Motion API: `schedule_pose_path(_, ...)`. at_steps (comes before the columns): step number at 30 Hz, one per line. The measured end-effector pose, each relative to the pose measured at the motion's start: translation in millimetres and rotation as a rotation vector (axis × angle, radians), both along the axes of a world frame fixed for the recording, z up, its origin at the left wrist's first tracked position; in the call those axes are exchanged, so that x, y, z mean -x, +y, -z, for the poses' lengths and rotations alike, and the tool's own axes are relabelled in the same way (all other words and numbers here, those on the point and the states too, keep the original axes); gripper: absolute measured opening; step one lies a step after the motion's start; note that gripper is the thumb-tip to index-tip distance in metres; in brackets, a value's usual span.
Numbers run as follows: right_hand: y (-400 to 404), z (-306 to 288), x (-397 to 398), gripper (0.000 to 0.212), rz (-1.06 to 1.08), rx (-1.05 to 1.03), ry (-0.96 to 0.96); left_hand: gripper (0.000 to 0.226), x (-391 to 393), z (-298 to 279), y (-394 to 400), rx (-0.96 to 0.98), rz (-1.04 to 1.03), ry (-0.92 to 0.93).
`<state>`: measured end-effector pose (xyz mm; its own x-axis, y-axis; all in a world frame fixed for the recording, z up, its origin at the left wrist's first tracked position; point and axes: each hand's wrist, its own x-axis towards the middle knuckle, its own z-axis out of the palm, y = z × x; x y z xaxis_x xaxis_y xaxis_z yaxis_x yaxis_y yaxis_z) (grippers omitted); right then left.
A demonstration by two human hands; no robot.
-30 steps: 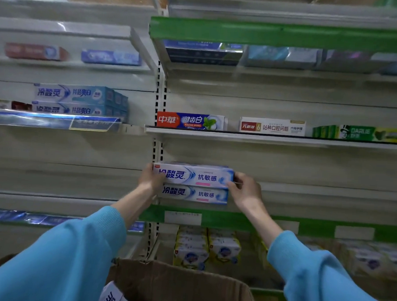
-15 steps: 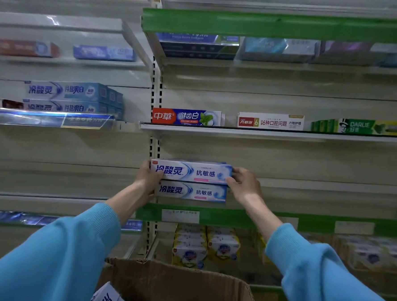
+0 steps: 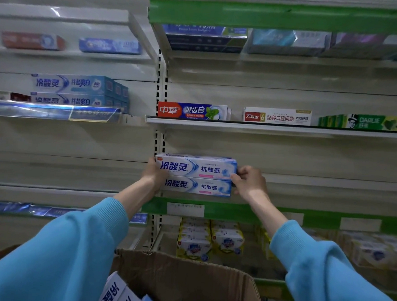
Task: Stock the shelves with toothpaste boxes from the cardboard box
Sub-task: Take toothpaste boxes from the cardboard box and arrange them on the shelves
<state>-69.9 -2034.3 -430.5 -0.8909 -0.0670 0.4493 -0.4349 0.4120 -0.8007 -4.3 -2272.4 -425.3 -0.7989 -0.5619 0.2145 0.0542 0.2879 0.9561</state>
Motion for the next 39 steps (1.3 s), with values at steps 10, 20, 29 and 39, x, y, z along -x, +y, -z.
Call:
schedule_pose_path(10,1.3,-2.2,4.0,0.019,-0.032,0.024,-0.010,0.018,-0.7,-2.9,0.4,-0.026,-0.007,0.023)
schedule_pose_path(20,2.3,-0.9,1.3,0.009,-0.047,-0.010,-0.030,0.019,-9.8,-2.7,4.4,0.043,0.032,-0.021)
schedule_pose_path(29,4.9,-0.2,5.9,0.054,-0.012,0.087,-0.090,0.019,-24.8,0.0,-19.5,-0.227,-0.152,0.124)
schedule_pose_path(39,9.0,-4.4,-7.1,0.024,0.034,0.127,-0.023,0.022,-92.7,-7.6,-58.5,-0.225,-0.336,0.256)
